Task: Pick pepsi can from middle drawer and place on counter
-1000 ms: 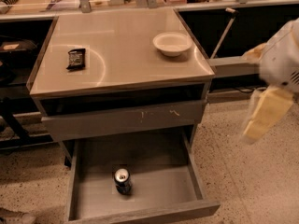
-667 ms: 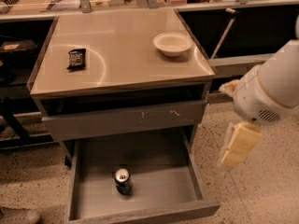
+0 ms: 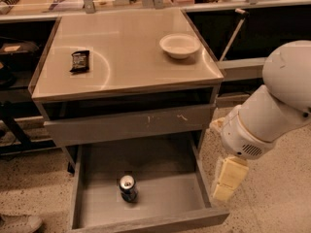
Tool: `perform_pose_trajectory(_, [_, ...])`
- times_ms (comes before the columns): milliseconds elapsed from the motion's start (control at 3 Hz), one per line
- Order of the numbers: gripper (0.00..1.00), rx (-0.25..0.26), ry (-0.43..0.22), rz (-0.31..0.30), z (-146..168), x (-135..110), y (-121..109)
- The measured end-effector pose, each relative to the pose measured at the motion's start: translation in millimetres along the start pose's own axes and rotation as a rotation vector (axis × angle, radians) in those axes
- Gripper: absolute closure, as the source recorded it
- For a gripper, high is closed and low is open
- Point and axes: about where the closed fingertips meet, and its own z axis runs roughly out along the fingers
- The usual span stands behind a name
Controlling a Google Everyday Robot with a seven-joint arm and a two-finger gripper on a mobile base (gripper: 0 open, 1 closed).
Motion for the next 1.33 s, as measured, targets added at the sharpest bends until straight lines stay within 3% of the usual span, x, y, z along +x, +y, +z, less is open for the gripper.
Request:
perform_pose_trajectory(333, [0.00, -0.007, -0.036, -0.005, 12.6, -1.3, 4.8])
perform_pose_trajectory(1000, [0.00, -0.106, -0.199, -0.035, 123.1, -40.7, 13.1])
perform_pose_trajectory(1333, [0.00, -0.164, -0.276, -0.014, 160.1, -54.9, 15.7])
